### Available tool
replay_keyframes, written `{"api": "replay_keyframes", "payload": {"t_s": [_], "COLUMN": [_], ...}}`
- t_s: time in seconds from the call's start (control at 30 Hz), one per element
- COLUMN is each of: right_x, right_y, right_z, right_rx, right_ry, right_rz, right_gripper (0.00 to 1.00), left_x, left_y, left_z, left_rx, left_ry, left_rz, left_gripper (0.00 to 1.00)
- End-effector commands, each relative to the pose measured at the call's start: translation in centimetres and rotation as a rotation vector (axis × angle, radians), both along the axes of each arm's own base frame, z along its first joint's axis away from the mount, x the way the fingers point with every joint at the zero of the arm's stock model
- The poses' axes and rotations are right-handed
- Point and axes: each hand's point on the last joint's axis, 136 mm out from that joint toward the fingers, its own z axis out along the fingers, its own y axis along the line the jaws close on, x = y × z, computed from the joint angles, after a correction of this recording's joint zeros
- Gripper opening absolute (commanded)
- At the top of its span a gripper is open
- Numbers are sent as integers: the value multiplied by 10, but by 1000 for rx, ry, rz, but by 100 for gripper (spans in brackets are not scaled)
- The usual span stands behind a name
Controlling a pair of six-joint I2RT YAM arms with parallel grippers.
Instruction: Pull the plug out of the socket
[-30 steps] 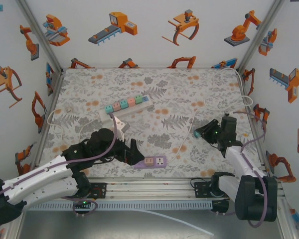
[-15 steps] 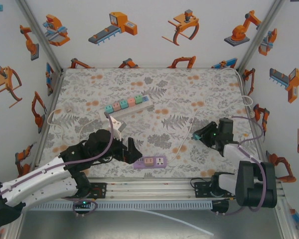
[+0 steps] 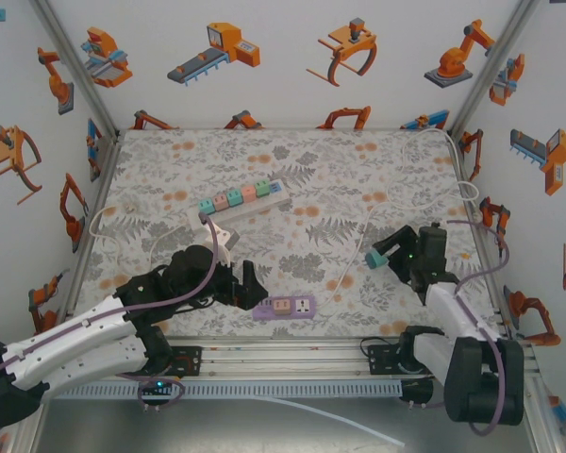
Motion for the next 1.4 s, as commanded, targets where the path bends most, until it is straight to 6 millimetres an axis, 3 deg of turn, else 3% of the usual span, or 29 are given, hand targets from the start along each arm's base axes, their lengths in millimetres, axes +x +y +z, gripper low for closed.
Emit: {"api": "replay_keyframes", "payload": {"t_s": [0.0,0.1,0.17,0.27,0.43,0.63,0.83,1.07,1.33,1.37], "right_x": [0,3,0,-15,-55,-122,-154,-168,-175,-175], "right_y": [1,24,53,103,179,254,298,325,336,336], "right_z": [28,70,98,124,126,102,84,53,42,42], "right_rx": [-93,-152,-187,-279,-385,-464,-440,-410,-380,-376], "right_ry": [-118,-284,-410,-577,-768,-903,-918,-870,-879,-882], "right_rz": [63,210,357,596,1012,1511,1752,1904,1949,1949], "right_gripper": [69,69,69,68,67,68,68,64,36,34], "left_x": [3,8,12,16,17,16,14,13,11,11], "left_y": [8,15,20,25,35,36,40,45,28,25], "left_z": [-7,-16,-20,-25,-36,-49,-61,-73,-88,-90], "left_rx": [23,46,53,56,74,42,57,83,34,31], "left_ry": [7,18,28,46,88,145,165,175,212,222], "left_rz": [46,98,138,173,216,229,240,247,204,198], "left_gripper": [97,97,97,97,97,97,97,97,98,94]}}
